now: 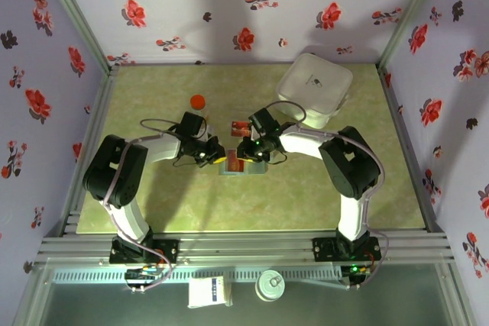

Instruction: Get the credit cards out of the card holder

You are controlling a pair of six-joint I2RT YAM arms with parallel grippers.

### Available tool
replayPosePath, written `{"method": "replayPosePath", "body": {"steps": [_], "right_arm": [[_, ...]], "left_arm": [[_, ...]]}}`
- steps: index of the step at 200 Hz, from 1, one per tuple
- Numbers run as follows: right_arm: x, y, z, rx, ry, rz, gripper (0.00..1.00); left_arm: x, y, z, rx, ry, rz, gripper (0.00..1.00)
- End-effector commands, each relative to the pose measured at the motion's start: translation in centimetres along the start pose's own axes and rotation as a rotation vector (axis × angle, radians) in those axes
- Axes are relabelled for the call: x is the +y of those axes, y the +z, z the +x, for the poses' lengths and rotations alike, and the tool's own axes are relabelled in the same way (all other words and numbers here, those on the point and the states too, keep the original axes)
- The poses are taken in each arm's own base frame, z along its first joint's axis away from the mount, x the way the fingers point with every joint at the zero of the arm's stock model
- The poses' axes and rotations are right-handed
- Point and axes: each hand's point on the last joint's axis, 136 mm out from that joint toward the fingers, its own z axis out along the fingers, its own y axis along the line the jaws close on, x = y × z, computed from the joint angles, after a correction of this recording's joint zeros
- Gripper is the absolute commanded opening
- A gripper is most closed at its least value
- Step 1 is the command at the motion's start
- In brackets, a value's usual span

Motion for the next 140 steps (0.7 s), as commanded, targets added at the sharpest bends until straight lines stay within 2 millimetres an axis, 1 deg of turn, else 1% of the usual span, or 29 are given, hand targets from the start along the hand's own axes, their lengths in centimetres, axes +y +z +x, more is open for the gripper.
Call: {"method": "replayPosePath", "body": {"steps": [1, 30, 54, 85, 107, 140], "right_arm": [[0.8, -1.4, -0.4, -0.032, -0.034, 0.011, 0.26], [1.3, -1.2, -0.3, -0.022, -0.026, -0.017, 0.26], [1.8, -0.5, 0.0, 0.001, -0.007, -0.069, 0.26], [1.5, 0.3, 0.2, 0.018, 0.005, -0.075, 0.26], [1.5, 0.7, 0.4, 0.03, 0.006, -0.085, 0.26], [0.8, 1.2, 0.6, 0.041, 0.015, -0.061, 0.25]], "left_arm": [[-2.0, -0.7, -0.1, -0.008, 0.06, 0.015, 0.0], [-2.3, 0.2, 0.5, 0.013, 0.075, 0.009, 0.0], [-1.5, 0.5, 0.6, 0.015, 0.066, -0.022, 0.0], [-0.4, 0.5, 0.7, 0.015, 0.071, -0.08, 0.0], [-0.2, 0.4, 0.7, 0.013, 0.077, -0.092, 0.0], [0.0, 0.4, 0.6, 0.011, 0.075, -0.105, 0.0]]}}
